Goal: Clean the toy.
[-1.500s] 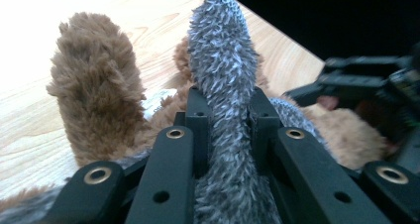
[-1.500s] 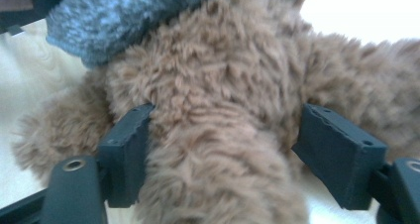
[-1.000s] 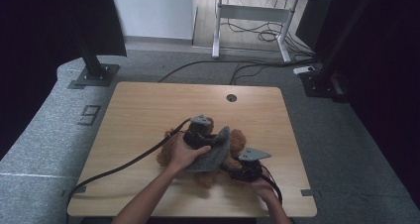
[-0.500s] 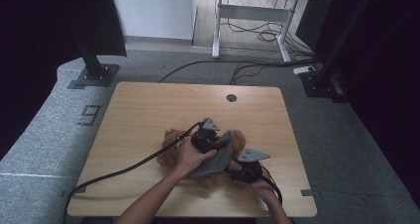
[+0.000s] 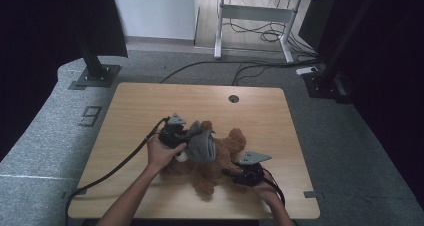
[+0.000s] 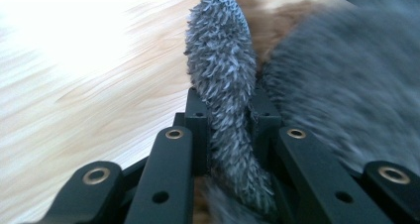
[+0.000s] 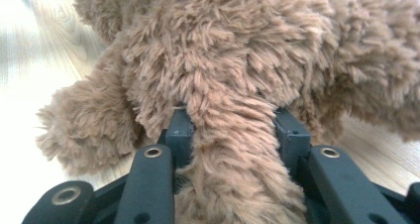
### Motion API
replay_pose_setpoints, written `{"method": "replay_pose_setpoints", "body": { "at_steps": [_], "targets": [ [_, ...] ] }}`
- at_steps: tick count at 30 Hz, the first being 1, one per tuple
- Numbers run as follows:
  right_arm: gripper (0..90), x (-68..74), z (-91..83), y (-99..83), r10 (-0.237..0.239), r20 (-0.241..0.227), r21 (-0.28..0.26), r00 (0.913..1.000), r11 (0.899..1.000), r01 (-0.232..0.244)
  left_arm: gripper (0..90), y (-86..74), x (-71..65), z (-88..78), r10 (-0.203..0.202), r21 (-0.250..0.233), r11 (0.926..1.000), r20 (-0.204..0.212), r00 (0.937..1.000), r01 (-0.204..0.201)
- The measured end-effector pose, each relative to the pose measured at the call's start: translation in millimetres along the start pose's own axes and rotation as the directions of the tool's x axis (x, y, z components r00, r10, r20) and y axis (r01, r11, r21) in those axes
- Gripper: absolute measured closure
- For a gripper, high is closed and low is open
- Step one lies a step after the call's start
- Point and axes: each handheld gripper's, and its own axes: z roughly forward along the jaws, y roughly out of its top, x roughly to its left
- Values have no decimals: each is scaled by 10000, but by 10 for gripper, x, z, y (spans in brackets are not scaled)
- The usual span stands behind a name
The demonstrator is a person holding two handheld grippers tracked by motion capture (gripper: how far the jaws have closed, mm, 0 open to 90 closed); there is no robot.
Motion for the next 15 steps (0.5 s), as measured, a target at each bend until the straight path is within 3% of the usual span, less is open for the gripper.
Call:
{"method": "replay_pose_setpoints", "body": {
  "at_steps": [4,6,8,11,15],
  "targets": [
    [610,-4,8,-5,143,-13,43,9999,9999,-143,761,-101,203,-93,-666,-69,9978,129,9977,667],
    [610,-11,10,-7,191,-31,25,9998,9998,-191,761,-124,235,-119,-875,-149,9960,295,9957,880],
    [609,-15,17,-9,251,-14,-5,9997,9997,-251,762,-114,210,-140,-838,-355,9957,616,9946,861],
    [608,-19,21,-11,297,-16,8,9996,9996,-297,764,-32,65,-157,-473,-640,9965,939,9945,534],
    [608,-25,25,-12,362,-10,-26,9993,9993,-362,763,161,-343,-73,539,-763,9961,1429,9883,-433]
  ]
}}
